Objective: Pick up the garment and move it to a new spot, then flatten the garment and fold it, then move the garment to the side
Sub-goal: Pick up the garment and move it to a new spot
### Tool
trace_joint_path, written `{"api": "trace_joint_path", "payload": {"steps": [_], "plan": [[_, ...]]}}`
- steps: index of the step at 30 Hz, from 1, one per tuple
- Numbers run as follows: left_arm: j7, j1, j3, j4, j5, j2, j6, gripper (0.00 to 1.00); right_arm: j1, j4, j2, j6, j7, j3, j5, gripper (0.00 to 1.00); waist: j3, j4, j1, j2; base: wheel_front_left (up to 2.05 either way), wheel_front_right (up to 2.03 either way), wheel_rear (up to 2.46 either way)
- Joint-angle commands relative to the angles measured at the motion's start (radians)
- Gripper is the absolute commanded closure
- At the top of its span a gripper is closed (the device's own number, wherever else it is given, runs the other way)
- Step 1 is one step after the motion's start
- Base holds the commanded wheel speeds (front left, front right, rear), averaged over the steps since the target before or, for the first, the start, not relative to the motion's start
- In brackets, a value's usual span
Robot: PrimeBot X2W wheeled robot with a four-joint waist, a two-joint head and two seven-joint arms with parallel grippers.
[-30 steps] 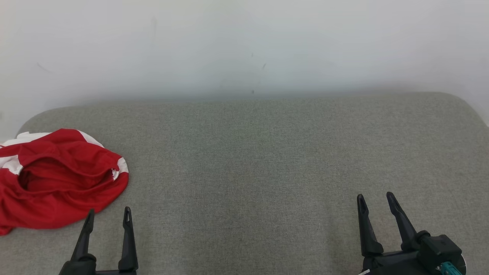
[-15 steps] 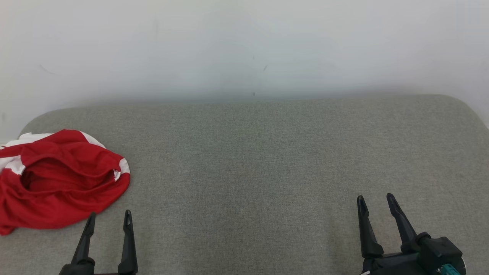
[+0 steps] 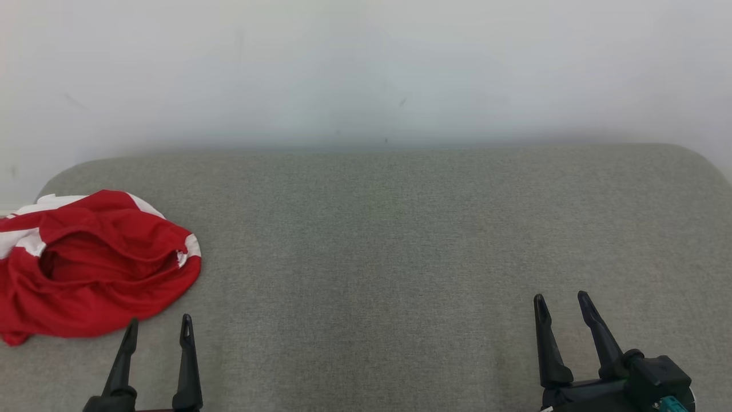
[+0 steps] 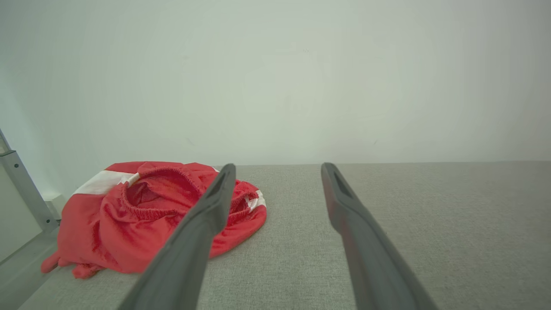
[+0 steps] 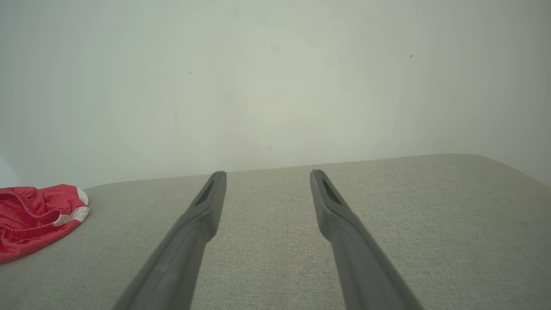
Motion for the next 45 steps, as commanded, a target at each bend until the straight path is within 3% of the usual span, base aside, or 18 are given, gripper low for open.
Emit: {"api": "trace_joint_path", "payload": {"steps": [1,9,33,40,45], "plan": [[-0.004,0.002,0.005,-0.002,-0.005,-0.002,0.001,0.0,0.007,-0.001,0.001,-0.002,0.0,0.003,0.007,0.0,0.002,0.011,0.0,0.0,0.0,0.0,0.0],[-0.004,-0.003,0.009,0.008,0.001,-0.001,0.004,0.0,0.012,0.0,0.001,-0.002,0.0,0.004,0.008,0.0,0.01,0.073,0.0,0.0,0.0,0.0,0.0],[-0.004,0.01,0.034,0.017,0.008,-0.013,0.047,0.0,0.007,0.003,0.0,-0.002,0.0,0.02,0.002,0.0,0.039,0.437,0.0,0.0,0.0,0.0,0.0],[-0.004,0.02,0.042,0.014,0.005,-0.011,0.055,0.0,0.012,0.006,0.0,-0.002,0.0,0.031,0.012,0.0,0.033,0.507,0.0,0.0,0.0,0.0,0.0],[-0.004,0.035,0.073,-0.007,-0.011,-0.017,0.072,0.0,-0.015,0.015,0.0,-0.002,0.0,0.053,0.002,0.0,0.047,0.517,0.0,0.0,0.0,0.0,0.0]]}}
